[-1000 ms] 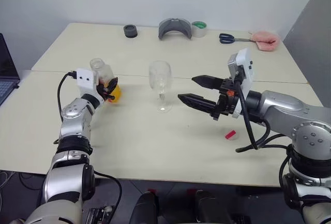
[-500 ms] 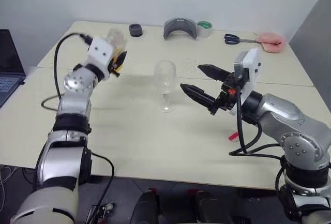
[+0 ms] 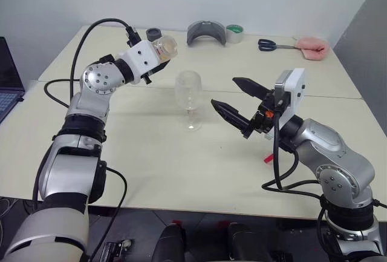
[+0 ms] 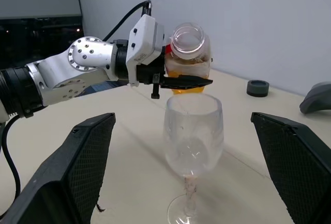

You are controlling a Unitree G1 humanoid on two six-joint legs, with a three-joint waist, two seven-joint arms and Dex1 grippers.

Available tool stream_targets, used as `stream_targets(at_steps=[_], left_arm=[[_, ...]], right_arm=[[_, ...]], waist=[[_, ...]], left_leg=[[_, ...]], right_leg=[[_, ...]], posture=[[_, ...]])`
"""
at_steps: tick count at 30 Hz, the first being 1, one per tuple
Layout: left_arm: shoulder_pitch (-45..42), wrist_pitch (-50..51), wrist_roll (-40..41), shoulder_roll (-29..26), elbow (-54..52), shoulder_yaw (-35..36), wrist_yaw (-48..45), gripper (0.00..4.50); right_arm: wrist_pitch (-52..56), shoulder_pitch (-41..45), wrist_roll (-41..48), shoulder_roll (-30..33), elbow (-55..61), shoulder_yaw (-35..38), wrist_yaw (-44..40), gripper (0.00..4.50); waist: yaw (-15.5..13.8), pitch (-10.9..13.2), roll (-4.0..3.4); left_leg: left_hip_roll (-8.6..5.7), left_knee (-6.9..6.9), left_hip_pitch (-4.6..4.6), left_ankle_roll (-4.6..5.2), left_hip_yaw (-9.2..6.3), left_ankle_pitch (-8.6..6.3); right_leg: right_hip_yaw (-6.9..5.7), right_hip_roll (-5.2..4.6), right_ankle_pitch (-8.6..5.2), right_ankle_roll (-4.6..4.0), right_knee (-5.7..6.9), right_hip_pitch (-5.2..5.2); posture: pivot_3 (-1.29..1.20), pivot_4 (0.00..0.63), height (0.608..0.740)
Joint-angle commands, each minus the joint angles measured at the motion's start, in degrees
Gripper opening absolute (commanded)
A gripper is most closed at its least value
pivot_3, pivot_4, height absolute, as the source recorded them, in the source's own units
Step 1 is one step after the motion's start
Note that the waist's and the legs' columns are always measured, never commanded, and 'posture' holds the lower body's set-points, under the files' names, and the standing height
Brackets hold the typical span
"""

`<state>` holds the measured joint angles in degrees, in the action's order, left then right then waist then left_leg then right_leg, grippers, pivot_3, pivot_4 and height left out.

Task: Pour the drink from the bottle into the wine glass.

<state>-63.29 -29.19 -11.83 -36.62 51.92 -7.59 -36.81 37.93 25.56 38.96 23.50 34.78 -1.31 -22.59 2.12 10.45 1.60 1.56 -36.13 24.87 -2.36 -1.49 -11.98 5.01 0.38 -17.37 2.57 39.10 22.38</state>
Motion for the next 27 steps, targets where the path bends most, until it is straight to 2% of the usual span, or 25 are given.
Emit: stream_targets(at_steps=[1,18,27], left_arm=[[-3.07,-5.06,-3.19,-1.70,0.84,-1.36,1.93,1.61],[-9.82,-14.48,-16.99,-3.61,8.86,-8.42,13.84,1.61],[-12.63,-16.55,-20.08,-3.98,11.48,-10.64,16.71,1.61]], right_arm=[[-1.80,0.17,-0.57,-0.31,1.04,0.67,-0.52,4.50],[-1.76,0.68,-1.90,-1.90,0.93,-0.38,-0.23,4.50],[-2.07,1.24,-2.33,-2.08,0.13,-0.63,-0.44,4.50]], waist=[[-0.11,0.00,0.00],[-0.21,0.00,0.00],[-0.21,0.00,0.00]], left_leg=[[-0.01,0.00,0.00,0.00,0.00,0.00],[-0.01,-0.04,0.00,0.00,0.01,0.00],[-0.01,-0.05,0.00,0.00,0.02,0.00]], right_leg=[[0.00,0.00,0.00,0.00,0.00,0.00],[0.00,-0.01,0.00,0.00,0.04,0.00],[-0.01,-0.01,0.00,0.00,0.06,0.00]], posture=[[0.00,0.150,0.740],[0.00,0.150,0.740],[0.00,0.150,0.740]])
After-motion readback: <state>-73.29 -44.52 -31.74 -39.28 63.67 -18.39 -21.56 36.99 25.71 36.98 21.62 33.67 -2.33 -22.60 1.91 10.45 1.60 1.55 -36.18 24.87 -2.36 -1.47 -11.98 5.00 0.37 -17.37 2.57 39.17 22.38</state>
